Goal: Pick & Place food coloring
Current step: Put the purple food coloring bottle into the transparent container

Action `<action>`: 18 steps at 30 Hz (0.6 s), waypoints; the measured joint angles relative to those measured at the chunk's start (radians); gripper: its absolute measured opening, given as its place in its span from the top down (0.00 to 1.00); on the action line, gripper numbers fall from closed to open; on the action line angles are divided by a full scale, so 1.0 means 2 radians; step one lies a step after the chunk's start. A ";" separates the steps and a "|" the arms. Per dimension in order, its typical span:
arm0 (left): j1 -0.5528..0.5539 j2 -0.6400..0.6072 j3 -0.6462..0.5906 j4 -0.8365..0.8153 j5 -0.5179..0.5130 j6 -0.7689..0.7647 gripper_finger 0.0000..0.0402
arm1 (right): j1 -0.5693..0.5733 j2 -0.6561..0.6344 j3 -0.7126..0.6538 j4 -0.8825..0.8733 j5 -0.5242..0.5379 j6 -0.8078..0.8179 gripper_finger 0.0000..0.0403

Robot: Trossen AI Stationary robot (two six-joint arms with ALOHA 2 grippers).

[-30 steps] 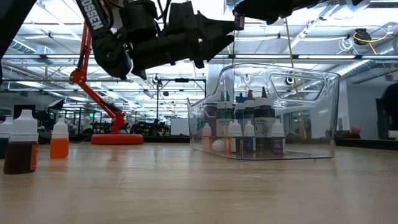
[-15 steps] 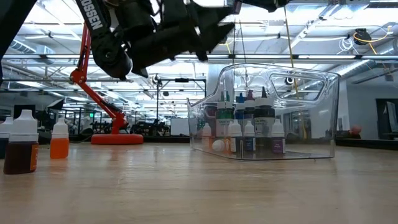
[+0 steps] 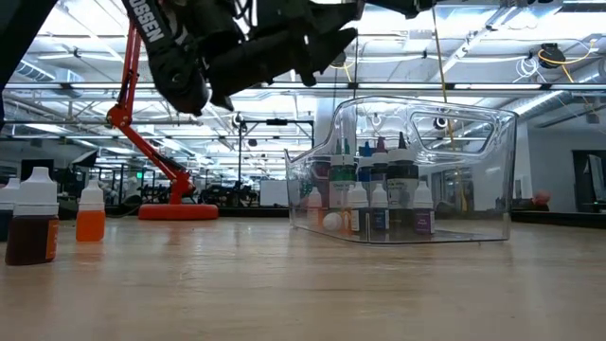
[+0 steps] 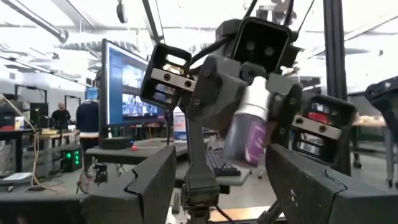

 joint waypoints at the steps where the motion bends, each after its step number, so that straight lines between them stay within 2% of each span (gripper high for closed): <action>1: 0.000 0.000 0.007 -0.013 0.001 0.003 0.39 | 0.000 0.000 0.000 0.000 0.000 0.000 0.89; 6: -0.004 -0.001 0.037 -0.071 0.005 0.025 0.39 | 0.000 0.000 0.000 -0.001 -0.001 0.000 0.89; 18: -0.003 -0.001 0.040 -0.072 0.010 0.037 0.39 | 0.001 0.000 0.000 -0.009 -0.001 -0.001 0.89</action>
